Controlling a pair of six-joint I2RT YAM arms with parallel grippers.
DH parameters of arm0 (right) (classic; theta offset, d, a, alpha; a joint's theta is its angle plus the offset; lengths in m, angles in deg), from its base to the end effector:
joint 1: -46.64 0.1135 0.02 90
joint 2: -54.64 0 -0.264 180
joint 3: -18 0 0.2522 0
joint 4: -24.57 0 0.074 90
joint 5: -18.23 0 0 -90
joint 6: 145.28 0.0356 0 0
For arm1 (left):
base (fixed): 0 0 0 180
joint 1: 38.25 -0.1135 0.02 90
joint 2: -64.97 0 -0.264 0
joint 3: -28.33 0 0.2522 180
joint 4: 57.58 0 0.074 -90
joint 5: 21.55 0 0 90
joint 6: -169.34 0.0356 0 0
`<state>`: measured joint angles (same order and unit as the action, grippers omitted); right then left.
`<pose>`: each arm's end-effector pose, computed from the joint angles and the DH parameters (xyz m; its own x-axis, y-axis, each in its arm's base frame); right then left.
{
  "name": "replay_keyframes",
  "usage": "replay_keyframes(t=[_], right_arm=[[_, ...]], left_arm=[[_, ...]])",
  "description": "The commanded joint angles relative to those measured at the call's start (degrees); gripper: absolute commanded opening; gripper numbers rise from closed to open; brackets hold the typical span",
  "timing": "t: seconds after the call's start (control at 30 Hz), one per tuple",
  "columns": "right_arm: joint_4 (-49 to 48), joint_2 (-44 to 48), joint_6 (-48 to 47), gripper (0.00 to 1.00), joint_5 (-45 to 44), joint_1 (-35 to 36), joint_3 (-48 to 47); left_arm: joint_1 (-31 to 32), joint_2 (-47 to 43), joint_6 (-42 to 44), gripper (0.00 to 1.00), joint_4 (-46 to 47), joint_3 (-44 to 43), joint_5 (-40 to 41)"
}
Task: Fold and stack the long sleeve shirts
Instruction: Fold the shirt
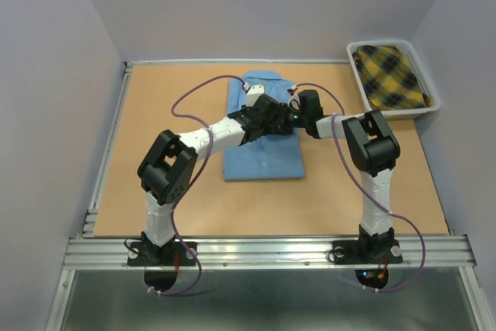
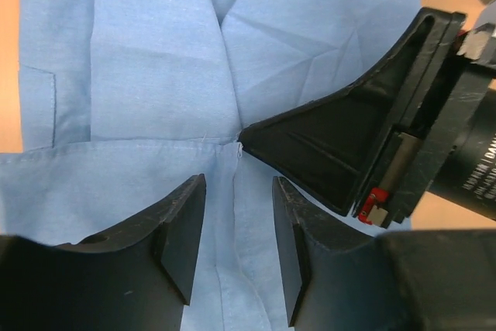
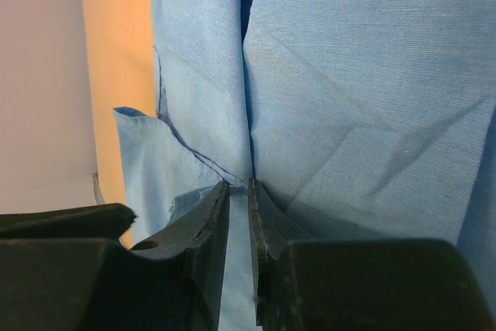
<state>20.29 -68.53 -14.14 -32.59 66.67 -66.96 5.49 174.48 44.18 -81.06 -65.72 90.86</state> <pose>0.4122 0.1742 0.1218 -0.8936 0.2170 -0.3929 -0.2258 0.5390 0.8114 0.3232 -0.2905 0.2279 -0.6159 -0.1474 -0.7739 0.0859 0.9639 -0.2520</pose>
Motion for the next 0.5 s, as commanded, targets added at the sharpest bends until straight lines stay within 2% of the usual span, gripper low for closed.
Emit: replay_keyframes(t=[0.0, 0.07, 0.23, 0.27, 0.47], right_arm=[[-1.8, 0.7, -1.2, 0.22, -1.1, 0.5, -0.3], [-1.8, 0.7, -1.1, 0.22, -1.1, 0.5, -0.3], [-1.8, 0.8, -1.2, 0.22, -1.2, 0.5, -0.1], [-1.7, 0.7, -1.2, 0.22, -1.2, 0.5, -0.1], [-1.7, 0.6, -1.0, 0.22, -1.2, 0.5, -0.3]], left_arm=[[-0.2, 1.8, 0.3, 0.47, -0.9, -3.2, 0.0], [-0.3, 2.3, 0.4, 0.45, -1.4, -3.7, 0.4], [-0.5, 3.6, 1.2, 0.23, -2.3, -5.4, 1.4], [-0.5, 3.7, 1.2, 0.16, -2.6, -5.7, 1.5], [-0.5, 3.2, 2.5, 0.04, -3.3, -6.4, 2.7]])
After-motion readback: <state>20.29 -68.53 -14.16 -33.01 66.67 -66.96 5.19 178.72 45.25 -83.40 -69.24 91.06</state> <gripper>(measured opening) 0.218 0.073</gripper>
